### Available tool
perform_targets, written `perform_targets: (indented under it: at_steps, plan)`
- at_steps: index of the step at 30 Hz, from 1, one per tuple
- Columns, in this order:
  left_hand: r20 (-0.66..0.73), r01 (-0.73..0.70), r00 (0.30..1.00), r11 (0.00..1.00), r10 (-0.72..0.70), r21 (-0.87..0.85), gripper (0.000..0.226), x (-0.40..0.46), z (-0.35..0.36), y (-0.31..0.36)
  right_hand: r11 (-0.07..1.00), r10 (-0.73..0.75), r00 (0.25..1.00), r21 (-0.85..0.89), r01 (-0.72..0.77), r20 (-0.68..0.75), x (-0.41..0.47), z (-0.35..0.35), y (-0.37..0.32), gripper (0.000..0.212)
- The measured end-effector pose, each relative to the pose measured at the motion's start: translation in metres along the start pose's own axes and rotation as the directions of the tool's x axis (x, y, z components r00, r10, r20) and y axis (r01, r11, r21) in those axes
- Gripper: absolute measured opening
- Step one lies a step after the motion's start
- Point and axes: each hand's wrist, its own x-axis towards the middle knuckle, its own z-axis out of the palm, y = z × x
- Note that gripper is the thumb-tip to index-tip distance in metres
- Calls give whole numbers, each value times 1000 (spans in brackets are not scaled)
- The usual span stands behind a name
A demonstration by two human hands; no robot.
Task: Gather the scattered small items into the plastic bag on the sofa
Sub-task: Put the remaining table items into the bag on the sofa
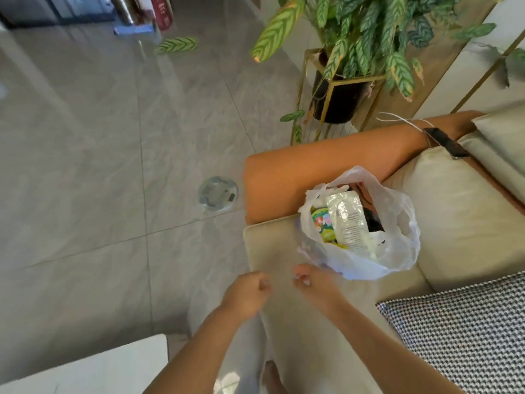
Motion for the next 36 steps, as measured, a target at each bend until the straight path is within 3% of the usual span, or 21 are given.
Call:
perform_targets:
  at_steps: [5,10,15,19,29,36]
  plan:
    - [-134,151,978,986,-159,-70,31,-91,-22,-78,986,-141,980,-71,152,143,-46,68,-52,15]
    - [-201,341,909,928,-366,-151,30,-171,-32,-149,932,-236,931,-207,299,279,-82,140,-99,27]
    - [-211,470,811,822,-546,-321,28,-226,-10,-215,840,-295,819,-275,468,492,-99,213,-124,36]
    - [-183,540,701,681,-689,-495,33,-263,23,-249,751,-276,703,-309,584,656,-114,262,-124,35]
    - [-83,514,453,336,-888,-789,34,-355,104,-287,478,-188,395,-267,837,899,-179,344,-128,31]
    - [31,322,291,67,-956,-944,31,-421,162,-309,367,-120,245,-186,911,962,-255,395,-119,31]
